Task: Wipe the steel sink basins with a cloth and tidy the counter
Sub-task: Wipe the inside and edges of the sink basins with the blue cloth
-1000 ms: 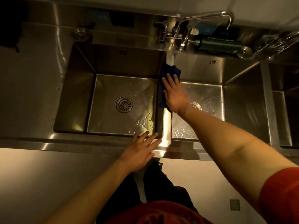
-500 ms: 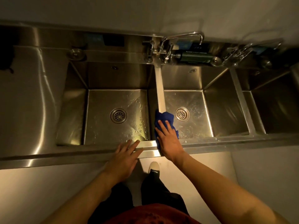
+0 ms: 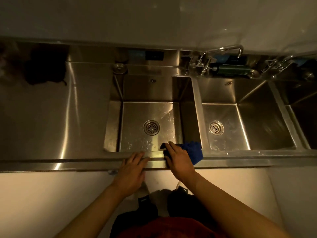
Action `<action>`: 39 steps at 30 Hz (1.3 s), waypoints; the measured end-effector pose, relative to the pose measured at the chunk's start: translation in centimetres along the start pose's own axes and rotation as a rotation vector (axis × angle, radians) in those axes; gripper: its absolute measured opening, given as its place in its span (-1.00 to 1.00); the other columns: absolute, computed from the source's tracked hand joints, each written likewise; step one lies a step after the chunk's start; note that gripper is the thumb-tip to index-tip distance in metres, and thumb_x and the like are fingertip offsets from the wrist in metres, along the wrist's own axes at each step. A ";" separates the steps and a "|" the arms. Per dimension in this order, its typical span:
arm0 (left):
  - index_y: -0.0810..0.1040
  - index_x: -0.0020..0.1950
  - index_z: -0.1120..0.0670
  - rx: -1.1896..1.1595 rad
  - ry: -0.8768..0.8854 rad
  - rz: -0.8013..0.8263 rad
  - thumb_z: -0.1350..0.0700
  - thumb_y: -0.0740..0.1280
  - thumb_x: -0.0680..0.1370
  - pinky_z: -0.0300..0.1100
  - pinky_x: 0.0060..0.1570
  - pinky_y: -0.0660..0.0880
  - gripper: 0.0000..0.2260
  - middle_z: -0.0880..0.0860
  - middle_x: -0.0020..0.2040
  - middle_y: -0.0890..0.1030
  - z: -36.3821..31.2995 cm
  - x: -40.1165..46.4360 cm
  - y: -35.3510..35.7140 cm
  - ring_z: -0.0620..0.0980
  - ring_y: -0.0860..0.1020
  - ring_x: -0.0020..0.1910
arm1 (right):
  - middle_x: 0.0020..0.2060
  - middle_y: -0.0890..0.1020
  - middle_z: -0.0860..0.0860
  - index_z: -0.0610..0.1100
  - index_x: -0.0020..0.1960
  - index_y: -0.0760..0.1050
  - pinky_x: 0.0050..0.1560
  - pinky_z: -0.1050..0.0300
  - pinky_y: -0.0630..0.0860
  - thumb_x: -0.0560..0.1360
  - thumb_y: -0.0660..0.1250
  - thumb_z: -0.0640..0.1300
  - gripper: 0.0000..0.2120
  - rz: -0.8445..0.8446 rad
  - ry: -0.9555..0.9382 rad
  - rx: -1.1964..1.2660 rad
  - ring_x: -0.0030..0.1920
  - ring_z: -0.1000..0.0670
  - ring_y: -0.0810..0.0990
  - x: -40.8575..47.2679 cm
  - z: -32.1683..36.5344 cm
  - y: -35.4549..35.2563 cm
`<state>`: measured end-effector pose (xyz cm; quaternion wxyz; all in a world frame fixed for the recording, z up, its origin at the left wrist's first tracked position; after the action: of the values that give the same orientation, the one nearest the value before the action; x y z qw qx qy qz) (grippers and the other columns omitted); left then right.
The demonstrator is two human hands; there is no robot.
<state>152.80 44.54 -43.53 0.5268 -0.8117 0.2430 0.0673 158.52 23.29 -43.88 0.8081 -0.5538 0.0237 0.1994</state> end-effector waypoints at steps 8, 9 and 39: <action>0.36 0.59 0.00 -0.209 -0.076 -0.188 0.10 0.33 0.61 0.02 0.56 0.19 -0.47 0.01 0.60 0.31 5.1 -4.0 -3.5 0.06 0.23 0.59 | 0.56 0.27 0.06 0.05 0.39 0.51 0.18 0.11 0.47 0.45 0.39 0.23 -0.44 0.168 -0.142 0.131 0.28 -0.07 0.56 4.6 6.4 2.0; 0.35 0.60 -0.04 -0.235 -0.095 -0.196 0.11 0.33 0.62 0.02 0.56 0.20 -0.47 -0.01 0.59 0.31 5.6 -4.2 -3.6 0.04 0.24 0.58 | 0.52 0.33 0.06 0.07 0.38 0.52 0.24 0.07 0.44 0.46 0.34 0.28 -0.45 0.177 -0.184 0.086 0.32 -0.06 0.52 5.0 6.1 1.9; 0.20 0.64 0.08 0.013 -0.700 -0.557 0.15 0.26 0.68 0.22 0.49 0.28 -0.47 0.11 0.64 0.23 22.0 10.2 -10.9 0.13 0.28 0.58 | 0.39 0.45 0.25 0.38 0.37 0.39 0.38 0.28 0.37 0.62 0.26 0.15 -0.67 0.019 0.070 1.356 0.37 0.23 0.43 22.2 19.4 3.9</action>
<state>170.01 64.35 -47.84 0.5806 -0.7710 -0.1774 0.1920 174.01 48.61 -45.58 0.9736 0.0696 0.1747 0.1295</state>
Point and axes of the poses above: each hand's wrist, its own x-axis towards the middle knuckle, its own y-axis out of the palm, z = x × y, the point moved 5 cm from there along x, towards the middle knuckle
